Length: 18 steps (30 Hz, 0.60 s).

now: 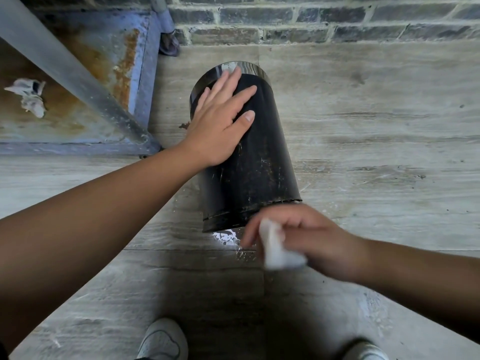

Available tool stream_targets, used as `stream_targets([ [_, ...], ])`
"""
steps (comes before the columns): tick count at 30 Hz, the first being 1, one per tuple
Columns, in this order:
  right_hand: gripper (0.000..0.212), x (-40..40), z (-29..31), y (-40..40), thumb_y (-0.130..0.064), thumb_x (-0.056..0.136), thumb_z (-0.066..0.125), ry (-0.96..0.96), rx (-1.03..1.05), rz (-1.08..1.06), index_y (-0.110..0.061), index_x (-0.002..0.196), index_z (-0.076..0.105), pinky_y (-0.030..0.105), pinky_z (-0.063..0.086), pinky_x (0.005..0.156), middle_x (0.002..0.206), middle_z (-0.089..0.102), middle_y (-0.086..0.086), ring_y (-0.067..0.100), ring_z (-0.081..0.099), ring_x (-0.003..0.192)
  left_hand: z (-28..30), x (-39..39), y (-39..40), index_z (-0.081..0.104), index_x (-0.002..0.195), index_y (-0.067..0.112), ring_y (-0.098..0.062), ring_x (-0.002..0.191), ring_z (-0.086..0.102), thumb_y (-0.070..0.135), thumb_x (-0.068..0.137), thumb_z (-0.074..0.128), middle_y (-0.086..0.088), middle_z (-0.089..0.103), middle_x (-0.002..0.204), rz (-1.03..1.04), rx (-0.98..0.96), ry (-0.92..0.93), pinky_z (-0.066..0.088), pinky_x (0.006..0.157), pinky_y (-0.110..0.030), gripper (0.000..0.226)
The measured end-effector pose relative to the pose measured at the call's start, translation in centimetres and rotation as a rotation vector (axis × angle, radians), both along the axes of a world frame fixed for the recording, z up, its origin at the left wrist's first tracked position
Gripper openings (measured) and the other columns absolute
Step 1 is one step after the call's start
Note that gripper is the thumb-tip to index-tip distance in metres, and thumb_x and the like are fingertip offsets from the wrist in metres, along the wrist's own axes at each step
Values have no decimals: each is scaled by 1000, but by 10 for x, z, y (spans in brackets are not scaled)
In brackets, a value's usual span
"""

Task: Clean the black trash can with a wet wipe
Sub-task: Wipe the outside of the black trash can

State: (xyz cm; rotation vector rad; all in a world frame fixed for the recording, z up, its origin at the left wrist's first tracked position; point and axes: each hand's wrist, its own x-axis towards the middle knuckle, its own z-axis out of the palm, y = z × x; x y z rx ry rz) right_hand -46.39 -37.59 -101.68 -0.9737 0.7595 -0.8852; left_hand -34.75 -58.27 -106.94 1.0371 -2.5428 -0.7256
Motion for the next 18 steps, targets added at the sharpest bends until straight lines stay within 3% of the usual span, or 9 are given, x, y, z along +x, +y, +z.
stream_targets([
  [2, 56, -12, -1, -15, -47, 69, 77, -192, 158, -115, -3, 101, 61, 26, 53, 59, 68, 64, -2, 11, 58, 56, 1, -2, 0, 36, 146, 27, -15, 149, -2, 46, 93, 28, 1, 10, 163, -4, -7, -11, -2, 115, -40, 57],
  [3, 56, -19, -2, -24, -45, 67, 80, -229, 211, -216, -5, 100, 59, 29, 53, 56, 63, 57, 2, 13, 53, 51, 2, -3, 0, 36, 146, 27, -15, 149, -1, 46, 93, 28, 0, 10, 163, -7, -8, -12, -2, 116, -41, 58],
  [6, 22, -42, -6, -52, -6, 73, 67, -68, 214, -543, -13, 89, 54, 21, 44, 45, 56, 48, -2, 9, 40, 41, 3, -5, 1, 37, 146, 25, -17, 149, 0, 44, 94, 27, -1, 12, 162, -7, 13, 7, -1, 116, -42, 57],
  [8, 20, -53, -10, -68, 2, 74, 56, 27, 194, -662, -15, 83, 59, 22, 44, 49, 56, 49, -2, 10, 43, 44, 4, -6, 0, 38, 146, 22, -17, 149, 3, 39, 96, 30, -1, 16, 162, 2, 58, 47, 0, 117, -42, 54],
  [11, 24, -54, -15, -87, -1, 78, 59, 276, 84, -691, -23, 80, 68, 22, 46, 60, 67, 61, -7, 10, 56, 63, 7, -7, -6, 31, 149, 17, -17, 148, 13, 30, 97, 33, -3, 26, 159, 11, 162, 145, 9, 120, -48, 54],
  [14, 28, -42, -19, -106, -6, 84, 57, 559, -157, -662, -30, 92, 70, 19, 48, 67, 77, 68, -17, 1, 62, 74, 9, -11, -9, 24, 150, 11, -16, 146, 24, 18, 96, 34, -7, 32, 156, -36, 266, 229, 18, 118, -47, 55],
  [16, 33, -32, -22, -113, -5, 86, 55, 838, -427, -520, -17, 113, 69, 23, 47, 92, 109, 71, -6, 9, 63, 107, 8, -13, -10, 25, 150, 9, -15, 145, 27, 8, 96, 33, -9, 34, 155, -44, 299, 255, 20, 118, -47, 55],
  [18, 39, -31, -25, -111, -3, 88, 55, 997, -555, -399, -5, 127, 61, 28, 34, 113, 131, 62, 10, 19, 48, 130, 5, -11, -12, 27, 149, 9, -17, 145, 26, 4, 94, 32, -12, 33, 155, -49, 246, 222, 20, 118, -46, 55],
])
